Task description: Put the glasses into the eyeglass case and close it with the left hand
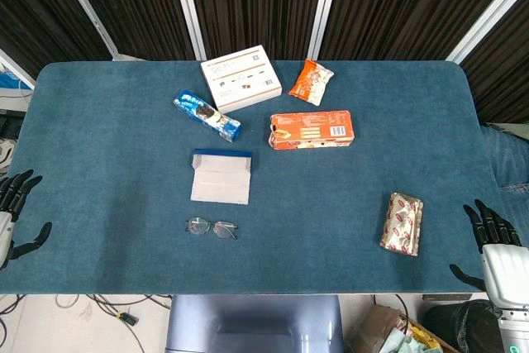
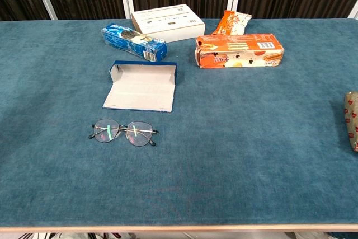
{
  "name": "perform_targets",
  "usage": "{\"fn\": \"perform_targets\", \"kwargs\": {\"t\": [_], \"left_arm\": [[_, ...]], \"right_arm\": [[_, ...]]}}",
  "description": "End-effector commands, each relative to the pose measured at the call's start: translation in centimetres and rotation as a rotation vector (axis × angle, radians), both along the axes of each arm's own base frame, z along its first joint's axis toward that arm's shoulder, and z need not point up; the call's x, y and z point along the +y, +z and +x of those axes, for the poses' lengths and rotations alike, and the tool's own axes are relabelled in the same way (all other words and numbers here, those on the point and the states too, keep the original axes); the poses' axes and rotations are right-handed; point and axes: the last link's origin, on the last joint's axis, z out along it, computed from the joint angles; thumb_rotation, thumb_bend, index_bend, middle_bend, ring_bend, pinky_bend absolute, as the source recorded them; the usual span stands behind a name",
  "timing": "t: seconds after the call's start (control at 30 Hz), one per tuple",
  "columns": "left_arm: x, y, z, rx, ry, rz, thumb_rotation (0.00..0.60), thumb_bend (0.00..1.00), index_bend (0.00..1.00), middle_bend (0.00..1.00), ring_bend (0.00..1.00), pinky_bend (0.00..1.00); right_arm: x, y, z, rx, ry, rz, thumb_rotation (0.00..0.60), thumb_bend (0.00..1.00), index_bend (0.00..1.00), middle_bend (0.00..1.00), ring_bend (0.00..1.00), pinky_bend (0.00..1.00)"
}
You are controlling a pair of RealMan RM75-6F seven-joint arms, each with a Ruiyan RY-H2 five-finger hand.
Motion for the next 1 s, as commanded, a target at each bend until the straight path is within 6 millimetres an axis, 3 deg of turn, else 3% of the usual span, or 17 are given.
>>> {"fn": "perform_targets", "kwargs": {"t": [0.03, 0.7, 1.0], "left_arm": [[0.01, -0.01, 0.01, -0.001, 0.001, 0.002, 0.600, 0.34, 0.08, 0.03, 0.00, 0.00], [0.10, -0.20, -0.02, 0.000, 0.016, 0.003, 0.600, 0.34, 0.09, 0.03, 0.00, 0.00], [0.29, -0.68, 0.16, 0.008, 0.015, -0.017, 0.600, 0.34, 0.14, 0.03, 0.00, 0.00]], "right_arm": [[-0.01, -0.04, -0.02, -0.002, -0.003, 0.002, 0.600, 0.12, 0.07, 0.00, 0.10, 0.16], [-0.05, 0.03, -0.08, -0.008, -0.013, -0.001, 0.600, 0.12, 0.07, 0.00, 0.10, 0.16], [-0.04, -0.01, -0.14, -0.013, -0.025, 0.000, 0.600, 0.12, 0.07, 0.00, 0.10, 0.16]]}}
